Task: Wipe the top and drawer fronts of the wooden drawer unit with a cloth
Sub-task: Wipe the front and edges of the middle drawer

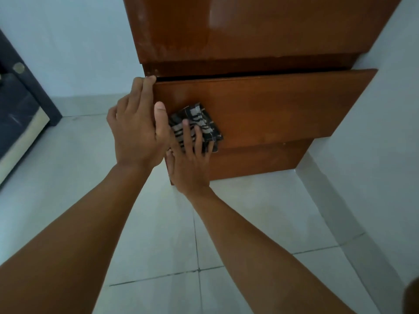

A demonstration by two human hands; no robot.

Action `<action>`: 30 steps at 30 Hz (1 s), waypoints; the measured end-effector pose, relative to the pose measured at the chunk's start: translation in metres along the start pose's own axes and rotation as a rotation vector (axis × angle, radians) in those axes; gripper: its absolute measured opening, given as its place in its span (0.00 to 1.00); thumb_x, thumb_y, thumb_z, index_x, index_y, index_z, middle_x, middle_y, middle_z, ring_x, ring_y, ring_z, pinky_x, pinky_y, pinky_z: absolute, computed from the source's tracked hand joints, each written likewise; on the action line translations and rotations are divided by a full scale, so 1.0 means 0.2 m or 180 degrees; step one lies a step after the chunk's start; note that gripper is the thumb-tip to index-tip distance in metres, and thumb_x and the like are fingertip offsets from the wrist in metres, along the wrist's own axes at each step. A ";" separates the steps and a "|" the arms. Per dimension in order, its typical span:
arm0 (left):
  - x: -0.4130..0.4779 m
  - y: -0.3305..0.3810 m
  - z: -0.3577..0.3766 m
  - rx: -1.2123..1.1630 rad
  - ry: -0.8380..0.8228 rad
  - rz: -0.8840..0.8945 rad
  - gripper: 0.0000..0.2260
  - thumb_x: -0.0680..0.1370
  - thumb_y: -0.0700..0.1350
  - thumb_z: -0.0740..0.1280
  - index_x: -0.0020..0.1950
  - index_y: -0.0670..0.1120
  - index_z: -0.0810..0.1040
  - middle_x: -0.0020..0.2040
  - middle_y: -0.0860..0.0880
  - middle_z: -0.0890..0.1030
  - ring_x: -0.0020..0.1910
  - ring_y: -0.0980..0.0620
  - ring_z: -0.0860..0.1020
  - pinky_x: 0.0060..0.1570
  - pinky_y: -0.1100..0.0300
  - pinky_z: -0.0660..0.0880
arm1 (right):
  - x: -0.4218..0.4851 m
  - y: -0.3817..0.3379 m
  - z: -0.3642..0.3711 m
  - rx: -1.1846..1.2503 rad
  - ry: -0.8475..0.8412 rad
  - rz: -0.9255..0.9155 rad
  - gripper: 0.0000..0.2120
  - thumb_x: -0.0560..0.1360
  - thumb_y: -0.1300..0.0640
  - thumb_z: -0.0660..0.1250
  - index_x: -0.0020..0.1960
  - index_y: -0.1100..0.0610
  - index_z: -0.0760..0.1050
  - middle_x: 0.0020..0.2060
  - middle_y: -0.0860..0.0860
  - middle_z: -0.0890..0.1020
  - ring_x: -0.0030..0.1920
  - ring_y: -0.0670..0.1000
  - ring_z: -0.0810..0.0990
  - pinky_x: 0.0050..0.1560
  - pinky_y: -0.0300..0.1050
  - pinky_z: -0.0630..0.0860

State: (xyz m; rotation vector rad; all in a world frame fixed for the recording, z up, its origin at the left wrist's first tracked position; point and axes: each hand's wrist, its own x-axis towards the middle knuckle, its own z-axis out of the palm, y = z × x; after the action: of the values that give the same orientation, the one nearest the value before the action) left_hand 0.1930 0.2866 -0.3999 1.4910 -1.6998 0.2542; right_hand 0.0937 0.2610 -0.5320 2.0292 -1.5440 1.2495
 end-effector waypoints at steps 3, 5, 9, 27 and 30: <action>0.02 0.00 0.04 -0.0027 0.0098 -0.0050 0.24 0.85 0.54 0.49 0.78 0.46 0.67 0.74 0.45 0.73 0.68 0.41 0.73 0.67 0.39 0.69 | -0.01 0.22 -0.03 -0.0221 -0.0119 0.0245 0.32 0.83 0.42 0.57 0.81 0.43 0.47 0.82 0.53 0.51 0.81 0.59 0.50 0.76 0.69 0.53; 0.03 0.01 0.06 0.0026 0.0176 -0.0095 0.24 0.84 0.54 0.50 0.77 0.46 0.68 0.73 0.45 0.73 0.68 0.41 0.73 0.68 0.41 0.67 | 0.00 0.40 -0.08 -0.0387 -0.0135 0.0508 0.34 0.82 0.42 0.56 0.82 0.45 0.43 0.82 0.55 0.48 0.81 0.61 0.50 0.75 0.69 0.51; 0.02 0.02 0.08 0.0161 0.0303 -0.0085 0.23 0.84 0.54 0.51 0.76 0.46 0.67 0.72 0.46 0.73 0.69 0.41 0.71 0.69 0.44 0.65 | 0.04 0.73 -0.22 -0.0527 -0.0112 0.0866 0.33 0.84 0.41 0.54 0.82 0.49 0.43 0.81 0.59 0.47 0.81 0.64 0.49 0.75 0.71 0.55; 0.00 0.04 0.09 0.0474 -0.0027 -0.0380 0.28 0.84 0.58 0.49 0.83 0.49 0.56 0.83 0.46 0.60 0.80 0.41 0.61 0.74 0.30 0.57 | 0.24 1.17 -0.63 0.0090 0.0909 0.2000 0.32 0.79 0.66 0.57 0.82 0.57 0.56 0.80 0.59 0.60 0.73 0.65 0.66 0.71 0.47 0.59; -0.03 0.06 0.08 0.0746 -0.0213 -0.0468 0.31 0.84 0.59 0.49 0.85 0.51 0.47 0.86 0.49 0.50 0.84 0.42 0.51 0.75 0.28 0.50 | 0.33 0.97 -0.71 0.0182 0.0865 0.1242 0.32 0.78 0.66 0.58 0.81 0.59 0.57 0.80 0.58 0.60 0.76 0.60 0.64 0.75 0.45 0.57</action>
State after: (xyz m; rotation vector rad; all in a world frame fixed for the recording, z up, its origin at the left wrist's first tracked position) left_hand 0.1752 0.2844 -0.4097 1.8059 -1.6466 0.3373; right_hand -0.1402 0.2434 -0.4483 1.5484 -1.8357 1.6473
